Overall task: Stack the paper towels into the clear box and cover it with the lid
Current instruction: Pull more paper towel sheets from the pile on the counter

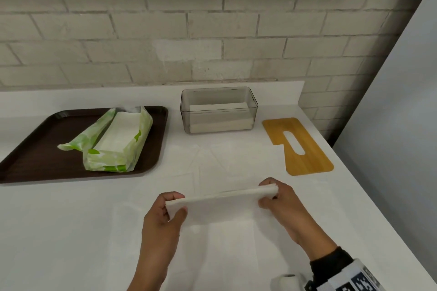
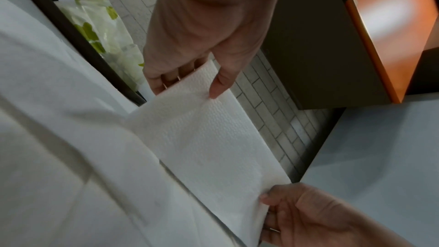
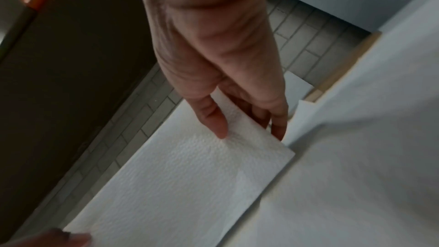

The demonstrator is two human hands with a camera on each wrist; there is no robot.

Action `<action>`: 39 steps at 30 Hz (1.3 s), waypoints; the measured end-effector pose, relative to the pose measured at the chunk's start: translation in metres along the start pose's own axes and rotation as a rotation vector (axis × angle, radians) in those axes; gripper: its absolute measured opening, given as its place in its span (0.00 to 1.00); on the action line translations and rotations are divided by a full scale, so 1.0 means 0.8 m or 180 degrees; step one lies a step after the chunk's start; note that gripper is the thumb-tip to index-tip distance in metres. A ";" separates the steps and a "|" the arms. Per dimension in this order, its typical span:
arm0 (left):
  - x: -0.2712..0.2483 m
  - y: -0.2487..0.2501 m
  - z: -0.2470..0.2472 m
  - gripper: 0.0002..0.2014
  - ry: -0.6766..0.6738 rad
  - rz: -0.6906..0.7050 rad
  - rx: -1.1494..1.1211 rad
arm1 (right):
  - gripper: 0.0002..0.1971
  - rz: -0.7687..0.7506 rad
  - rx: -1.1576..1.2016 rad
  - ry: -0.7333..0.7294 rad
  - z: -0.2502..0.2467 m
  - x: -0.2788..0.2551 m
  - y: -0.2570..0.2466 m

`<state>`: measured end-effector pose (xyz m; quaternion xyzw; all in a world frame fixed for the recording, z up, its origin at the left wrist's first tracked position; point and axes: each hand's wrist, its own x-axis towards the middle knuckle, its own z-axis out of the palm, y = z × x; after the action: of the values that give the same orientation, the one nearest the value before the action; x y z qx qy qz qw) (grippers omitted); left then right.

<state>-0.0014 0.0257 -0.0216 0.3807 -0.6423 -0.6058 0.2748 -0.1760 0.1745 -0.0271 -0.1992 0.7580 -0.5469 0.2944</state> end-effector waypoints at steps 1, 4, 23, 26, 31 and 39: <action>0.000 0.000 -0.003 0.12 -0.0006 -0.0033 -0.0028 | 0.13 -0.0070 -0.0010 0.0037 -0.003 0.001 -0.005; -0.001 0.001 -0.022 0.12 -0.0150 -0.0058 0.0081 | 0.12 -0.0545 0.0060 0.0053 -0.009 0.005 -0.038; -0.033 0.021 -0.095 0.41 -0.1052 -0.0124 0.0080 | 0.08 -0.1624 -0.1580 -0.2183 0.155 0.066 -0.190; -0.029 0.009 -0.092 0.14 -0.0261 -0.0355 -0.0018 | 0.06 -0.1319 -0.0899 -0.2784 0.170 0.062 -0.183; -0.036 -0.006 -0.108 0.12 0.0028 -0.0445 -0.0227 | 0.10 -0.0898 -0.1586 -0.1730 0.171 0.100 -0.148; -0.036 -0.016 -0.128 0.08 0.0620 -0.0439 -0.0335 | 0.06 -0.0576 -0.3281 -0.1387 0.166 0.137 -0.071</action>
<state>0.0999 -0.0081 -0.0190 0.4660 -0.5522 -0.6163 0.3131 -0.1706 -0.0068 -0.0288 -0.4896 0.8286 -0.0754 0.2607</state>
